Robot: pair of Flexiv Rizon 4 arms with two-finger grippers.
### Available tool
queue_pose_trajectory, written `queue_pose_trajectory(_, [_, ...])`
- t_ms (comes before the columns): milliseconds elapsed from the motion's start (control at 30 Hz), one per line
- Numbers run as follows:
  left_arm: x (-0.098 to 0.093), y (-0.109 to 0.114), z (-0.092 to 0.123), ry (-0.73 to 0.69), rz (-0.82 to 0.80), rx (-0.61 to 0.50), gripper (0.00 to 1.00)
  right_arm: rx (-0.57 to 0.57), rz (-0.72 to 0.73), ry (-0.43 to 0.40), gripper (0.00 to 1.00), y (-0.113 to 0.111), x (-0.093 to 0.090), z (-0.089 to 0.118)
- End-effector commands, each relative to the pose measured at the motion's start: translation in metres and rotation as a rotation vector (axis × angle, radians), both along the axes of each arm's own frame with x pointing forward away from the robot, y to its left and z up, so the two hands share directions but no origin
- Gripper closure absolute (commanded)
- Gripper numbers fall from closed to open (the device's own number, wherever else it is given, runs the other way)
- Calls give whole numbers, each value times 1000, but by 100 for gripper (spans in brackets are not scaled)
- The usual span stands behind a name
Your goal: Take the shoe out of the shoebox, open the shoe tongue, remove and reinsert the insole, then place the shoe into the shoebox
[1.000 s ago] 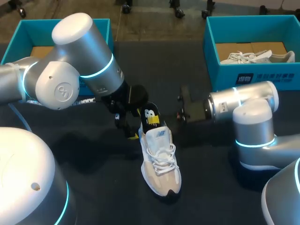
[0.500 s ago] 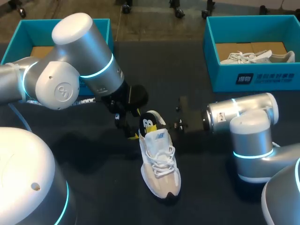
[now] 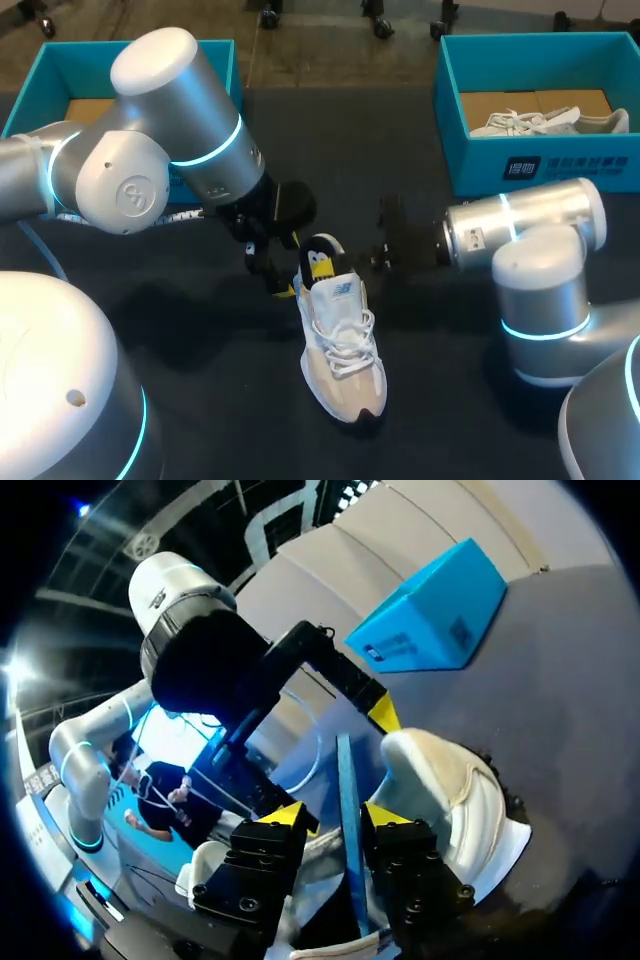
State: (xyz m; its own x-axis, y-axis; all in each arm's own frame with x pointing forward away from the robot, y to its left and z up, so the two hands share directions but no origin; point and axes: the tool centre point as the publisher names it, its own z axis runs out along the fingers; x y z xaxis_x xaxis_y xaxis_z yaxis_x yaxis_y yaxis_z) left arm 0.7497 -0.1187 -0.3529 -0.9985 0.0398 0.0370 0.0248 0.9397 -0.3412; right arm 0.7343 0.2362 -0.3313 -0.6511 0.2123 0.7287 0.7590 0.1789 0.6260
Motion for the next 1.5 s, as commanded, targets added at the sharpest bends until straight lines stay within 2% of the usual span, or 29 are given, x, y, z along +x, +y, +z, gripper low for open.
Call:
queue_pose_trajectory(33, [0,0,-2,-1,0,0,0,-11,30,2,65,-4,9,4])
queue_pose_trajectory(100, [0,0,-2,-1,0,0,0,-7,36,-3,66,-6,13,4])
queue_pose_trajectory(167, [0,0,-2,-1,0,0,0,0,41,-7,71,-8,17,4])
queue_pose_trajectory(200, [0,0,-2,-1,0,0,0,2,45,-7,82,-9,19,3])
queue_pose_trajectory(233, [0,0,-2,-1,0,0,0,5,49,-5,100,-9,21,2])
queue_pose_trajectory(433, [0,0,-2,-1,0,0,0,0,45,55,100,-7,22,-5])
queue_pose_trajectory(633, [0,0,-2,-1,0,0,0,-11,6,117,100,-4,3,-17])
queue_pose_trajectory(800, [0,0,-2,-1,0,0,0,-7,-13,122,100,-3,-10,-21])
queue_pose_trajectory(1000, [0,0,-2,-1,0,0,0,-26,-14,97,100,-2,-6,-14])
queue_pose_trajectory(1067, [0,0,-2,-1,0,0,0,-37,-10,85,72,-3,-3,-10])
queue_pose_trajectory(1133, [0,0,0,-5,-1,-1,0,-47,-4,76,62,-4,-1,-7])
queue_pose_trajectory(1200, [1,1,2,-9,-1,0,0,-58,4,68,60,-5,3,-3])
queue_pose_trajectory(1500, [6,7,13,-26,9,-9,0,-111,35,58,60,-11,12,8])
